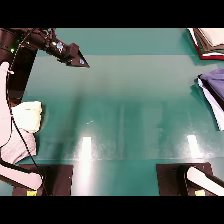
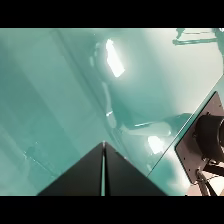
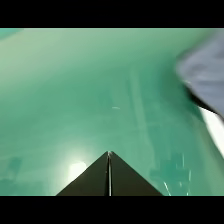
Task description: Fold the shirts.
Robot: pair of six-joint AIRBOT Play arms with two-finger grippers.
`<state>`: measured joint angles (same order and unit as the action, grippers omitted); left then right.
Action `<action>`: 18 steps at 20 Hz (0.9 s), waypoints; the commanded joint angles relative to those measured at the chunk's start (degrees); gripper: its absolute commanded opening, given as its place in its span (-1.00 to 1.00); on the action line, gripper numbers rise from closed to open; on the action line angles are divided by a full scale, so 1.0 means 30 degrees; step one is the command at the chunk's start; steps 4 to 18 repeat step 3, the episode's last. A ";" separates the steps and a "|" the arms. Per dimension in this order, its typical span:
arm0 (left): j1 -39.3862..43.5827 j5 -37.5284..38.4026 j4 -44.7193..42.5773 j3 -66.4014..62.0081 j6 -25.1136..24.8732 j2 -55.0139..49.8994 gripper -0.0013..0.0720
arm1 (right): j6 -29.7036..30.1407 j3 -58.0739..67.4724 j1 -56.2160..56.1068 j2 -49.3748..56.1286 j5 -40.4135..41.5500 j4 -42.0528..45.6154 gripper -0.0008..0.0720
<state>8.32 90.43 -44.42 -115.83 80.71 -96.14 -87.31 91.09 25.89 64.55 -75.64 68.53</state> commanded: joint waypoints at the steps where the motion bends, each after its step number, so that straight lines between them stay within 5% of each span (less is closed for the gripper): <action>1: -0.0007 -0.0015 0.0000 0.0000 0.0015 0.0007 -0.89 | 0.0007 -0.0007 -0.2375 -0.0809 0.0175 -0.0350 -0.92; 18: -0.0007 -0.0007 0.0000 0.0000 0.0015 0.0007 -0.89 | 0.0051 -0.0007 -0.3184 -0.0831 0.0131 -0.0350 -0.92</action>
